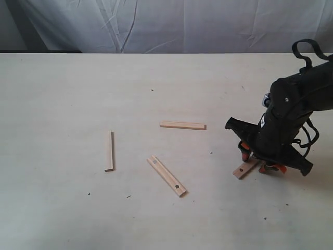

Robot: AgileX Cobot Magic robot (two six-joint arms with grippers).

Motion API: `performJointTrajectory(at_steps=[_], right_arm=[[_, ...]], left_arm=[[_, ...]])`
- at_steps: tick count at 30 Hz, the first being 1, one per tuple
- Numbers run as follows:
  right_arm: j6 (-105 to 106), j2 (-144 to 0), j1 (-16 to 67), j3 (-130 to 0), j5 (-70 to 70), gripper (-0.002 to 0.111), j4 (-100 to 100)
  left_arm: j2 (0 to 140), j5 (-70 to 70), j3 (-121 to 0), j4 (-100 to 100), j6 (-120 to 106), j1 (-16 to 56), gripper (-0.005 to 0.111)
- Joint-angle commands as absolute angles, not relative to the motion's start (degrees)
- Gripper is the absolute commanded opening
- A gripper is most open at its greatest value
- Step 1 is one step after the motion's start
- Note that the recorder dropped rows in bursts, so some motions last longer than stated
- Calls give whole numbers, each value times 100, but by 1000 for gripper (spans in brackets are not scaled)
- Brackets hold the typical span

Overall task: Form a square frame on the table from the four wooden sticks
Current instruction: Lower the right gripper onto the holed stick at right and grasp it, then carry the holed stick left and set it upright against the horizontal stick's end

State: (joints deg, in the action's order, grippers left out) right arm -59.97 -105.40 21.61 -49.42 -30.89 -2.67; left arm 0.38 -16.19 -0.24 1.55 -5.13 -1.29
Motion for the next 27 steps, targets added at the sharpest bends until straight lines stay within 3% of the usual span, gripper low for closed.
performJointTrajectory(at_steps=[1,2,27], right_arm=[[-5840,-10654,2174,-4942,-3106,10,-335],[-5749,-10654,2174,-4942,-3106,0,-335],[-2259,-10690,2453,-6391,-3760,0,447]], left_arm=[[0,-1573,0,144,-516,-157,0],[0,-1573,0,144,-516,-157,0],[0,-1573,0,144,-516,-157,0]])
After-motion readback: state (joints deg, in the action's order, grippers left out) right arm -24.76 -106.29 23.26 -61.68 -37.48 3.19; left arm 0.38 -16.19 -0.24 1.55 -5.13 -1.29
